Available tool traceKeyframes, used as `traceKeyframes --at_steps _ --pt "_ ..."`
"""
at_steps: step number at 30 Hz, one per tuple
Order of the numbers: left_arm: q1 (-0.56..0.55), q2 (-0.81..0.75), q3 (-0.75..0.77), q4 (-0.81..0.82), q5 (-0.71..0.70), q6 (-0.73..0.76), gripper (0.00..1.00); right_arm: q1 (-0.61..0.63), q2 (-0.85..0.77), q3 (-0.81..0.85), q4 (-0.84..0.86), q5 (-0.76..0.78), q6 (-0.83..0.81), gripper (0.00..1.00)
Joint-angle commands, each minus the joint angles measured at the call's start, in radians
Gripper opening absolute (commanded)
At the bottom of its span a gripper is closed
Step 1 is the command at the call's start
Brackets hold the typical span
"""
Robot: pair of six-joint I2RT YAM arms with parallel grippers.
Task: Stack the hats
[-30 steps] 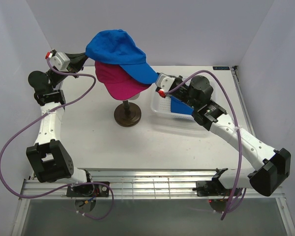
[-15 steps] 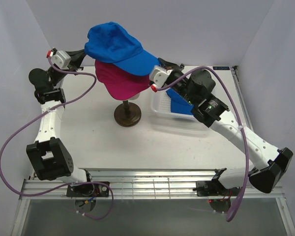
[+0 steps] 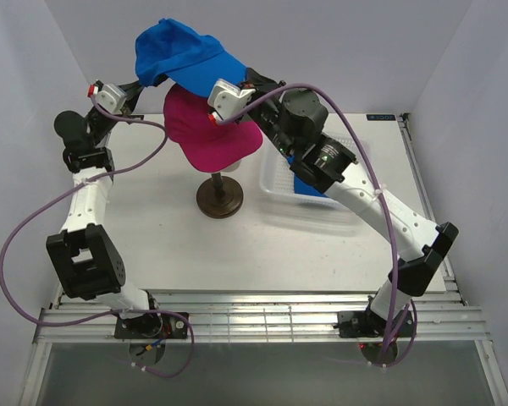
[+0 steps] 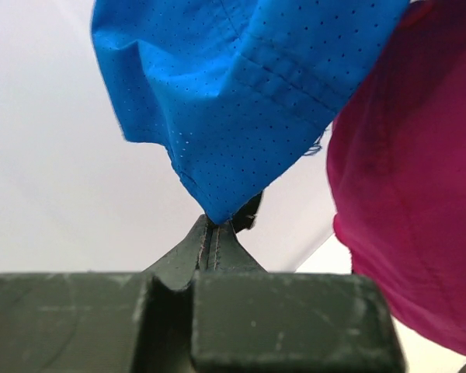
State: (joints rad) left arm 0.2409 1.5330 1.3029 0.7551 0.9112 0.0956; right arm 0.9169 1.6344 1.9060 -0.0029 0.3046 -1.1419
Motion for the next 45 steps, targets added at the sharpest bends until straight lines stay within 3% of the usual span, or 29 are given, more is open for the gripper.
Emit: traceKeyframes --at_steps 1,6,13,18,23,33,45 --pt "-0.012 0.027 0.042 -0.02 -0.035 0.056 0.0 0.0 0.019 0.065 0.006 0.131 -0.077 0.08" --pt "-0.037 0.053 0.053 -0.03 -0.026 0.073 0.0 0.0 0.036 0.054 0.015 0.183 -0.111 0.08" --pt "-0.049 0.0 -0.063 -0.048 0.003 0.095 0.0 0.014 -0.042 -0.022 -0.042 0.188 -0.067 0.08" --pt "-0.049 -0.03 -0.102 -0.06 0.031 0.064 0.0 0.075 -0.11 -0.152 -0.025 0.203 -0.105 0.08" --pt "-0.048 -0.069 -0.1 -0.099 0.037 0.021 0.0 0.123 -0.14 -0.176 -0.016 0.238 -0.102 0.08" --pt "-0.048 -0.112 -0.169 -0.157 0.032 0.076 0.0 0.191 -0.185 -0.294 -0.06 0.294 -0.124 0.08" --pt "-0.048 -0.105 -0.223 -0.195 0.052 0.105 0.0 0.198 -0.183 -0.334 -0.15 0.323 -0.033 0.08"
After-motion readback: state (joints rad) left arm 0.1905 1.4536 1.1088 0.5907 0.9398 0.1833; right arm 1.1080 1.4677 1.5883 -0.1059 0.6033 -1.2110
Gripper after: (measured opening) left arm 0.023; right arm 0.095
